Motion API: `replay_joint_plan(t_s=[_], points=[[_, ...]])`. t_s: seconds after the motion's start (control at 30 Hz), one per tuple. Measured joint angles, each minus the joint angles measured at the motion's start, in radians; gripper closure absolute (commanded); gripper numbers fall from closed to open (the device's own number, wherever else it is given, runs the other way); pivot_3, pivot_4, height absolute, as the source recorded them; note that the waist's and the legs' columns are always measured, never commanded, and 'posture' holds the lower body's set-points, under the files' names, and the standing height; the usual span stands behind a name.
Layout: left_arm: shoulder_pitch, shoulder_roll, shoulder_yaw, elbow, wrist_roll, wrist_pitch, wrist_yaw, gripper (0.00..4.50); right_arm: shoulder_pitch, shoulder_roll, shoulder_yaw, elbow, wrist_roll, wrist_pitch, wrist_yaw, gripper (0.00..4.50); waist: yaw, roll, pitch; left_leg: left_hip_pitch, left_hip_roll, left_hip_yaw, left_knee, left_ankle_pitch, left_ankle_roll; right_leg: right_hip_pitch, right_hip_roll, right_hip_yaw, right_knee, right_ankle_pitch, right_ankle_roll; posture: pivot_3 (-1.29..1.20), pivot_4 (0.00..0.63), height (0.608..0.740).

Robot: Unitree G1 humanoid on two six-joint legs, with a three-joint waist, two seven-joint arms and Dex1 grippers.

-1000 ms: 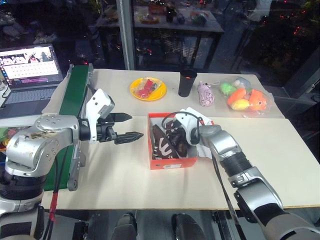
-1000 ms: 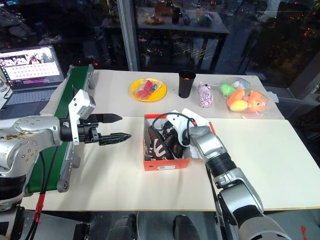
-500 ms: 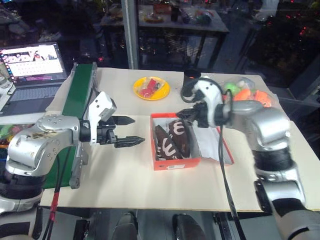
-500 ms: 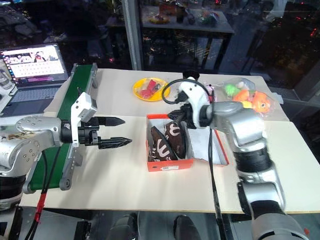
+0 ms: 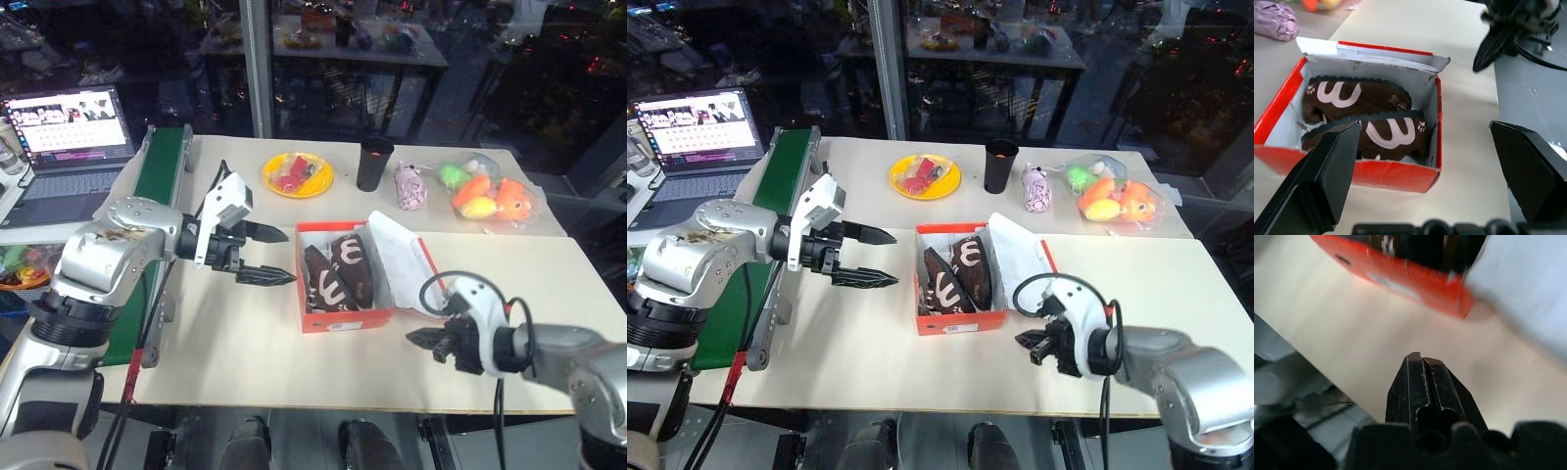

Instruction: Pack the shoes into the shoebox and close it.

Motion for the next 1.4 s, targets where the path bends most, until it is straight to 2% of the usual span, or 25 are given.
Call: replay_joint_plan(t_s=[0.13, 0.27, 0.43, 0.53, 0.67, 0.83, 0.97, 1.07, 1.23, 1.4], points=[[-0.024, -0.003, -0.009, 0.033, 0.028, -0.009, -0.026, 0.0, 0.105, 0.117, 0.05, 0.229, -0.134, -0.277, -0.132, 4.44, 0.001, 0.0, 0.0, 0.0, -0.001, 0.001, 0.0, 0.0, 0.0, 0.001, -0.001, 0.0, -0.002, 0.0, 0.0, 0.0, 0.15, 0.736], [-0.036, -0.002, -0.013, 0.036, 0.04, -0.009, -0.042, 0.0, 0.083, 0.198, 0.055, 0.417, -0.206, -0.509, -0.211, 4.44, -0.005, 0.001, 0.0, 0.0, -0.001, 0.0, 0.0, 0.0, 0.0, 0.0, -0.001, 0.0, -0.001, 0.0, 0.0, 0.0, 0.15, 0.736], [-0.038, 0.01, -0.013, 0.027, 0.046, -0.006, -0.058, 0.0, 0.035, 0.305, -0.004, 0.576, -0.213, -0.705, -0.277, 4.44, -0.005, 0.002, 0.0, 0.0, -0.001, 0.0, -0.002, 0.0, 0.0, 0.001, 0.0, 0.0, -0.001, 0.0, 0.001, 0.0, 0.15, 0.736], [-0.04, 0.012, -0.013, 0.027, 0.051, -0.004, -0.06, 0.0, 0.001, 0.392, -0.085, 0.657, -0.181, -0.835, -0.313, 4.44, -0.004, 0.002, 0.0, 0.0, -0.001, 0.0, -0.002, 0.0, 0.0, 0.001, 0.0, 0.0, -0.001, 0.0, 0.001, 0.0, 0.15, 0.736], [-0.055, 0.011, -0.013, 0.028, 0.062, -0.005, -0.065, 0.0, -0.017, 0.468, -0.197, 0.681, -0.066, -0.972, -0.321, 4.44, -0.002, 0.002, 0.001, 0.0, -0.001, 0.0, -0.002, 0.0, 0.0, 0.001, 0.0, 0.0, 0.0, 0.0, 0.003, 0.0, 0.15, 0.736], [-0.059, 0.01, -0.013, 0.037, 0.065, -0.005, -0.073, 0.0, 0.053, 0.416, -0.162, 0.493, 0.041, -0.97, -0.223, 4.44, -0.003, 0.003, 0.001, 0.001, -0.001, 0.0, -0.003, 0.0, 0.0, 0.001, 0.0, 0.0, 0.0, 0.001, 0.004, 0.0, 0.15, 0.736], [-0.059, 0.009, -0.014, 0.043, 0.066, -0.005, -0.076, 0.0, 0.08, 0.321, -0.132, 0.287, 0.199, -0.849, -0.182, 4.44, -0.008, 0.004, 0.001, 0.002, 0.0, 0.0, -0.002, 0.0, 0.0, 0.002, 0.0, 0.0, 0.0, -0.001, 0.001, 0.0, 0.15, 0.736], [-0.057, 0.009, -0.013, 0.043, 0.066, -0.004, -0.075, 0.0, 0.066, 0.269, -0.115, 0.221, 0.297, -0.773, -0.186, 4.44, -0.006, 0.004, 0.001, 0.004, 0.0, 0.0, -0.003, 0.0, 0.0, 0.003, 0.0, 0.0, 0.0, -0.001, 0.0, 0.0, 0.15, 0.736], [-0.009, 0.019, -0.001, -0.006, 0.061, 0.027, -0.052, 0.0, -0.046, 0.186, -0.015, 0.183, 0.391, -0.652, -0.196, 4.44, -0.007, 0.004, 0.001, 0.004, 0.0, 0.0, -0.003, 0.0, 0.0, 0.003, 0.0, 0.001, 0.0, -0.001, 0.0, 0.0, 0.15, 0.736], [0.03, 0.035, 0.034, -0.068, 0.041, 0.07, -0.013, 0.0, -0.262, 0.142, 0.173, 0.305, 0.311, -0.621, -0.167, 4.44, -0.012, 0.004, 0.001, 0.004, -0.001, 0.0, -0.002, 0.0, 0.0, 0.003, 0.0, 0.001, 0.0, -0.001, 0.0, 0.0, 0.15, 0.736]])
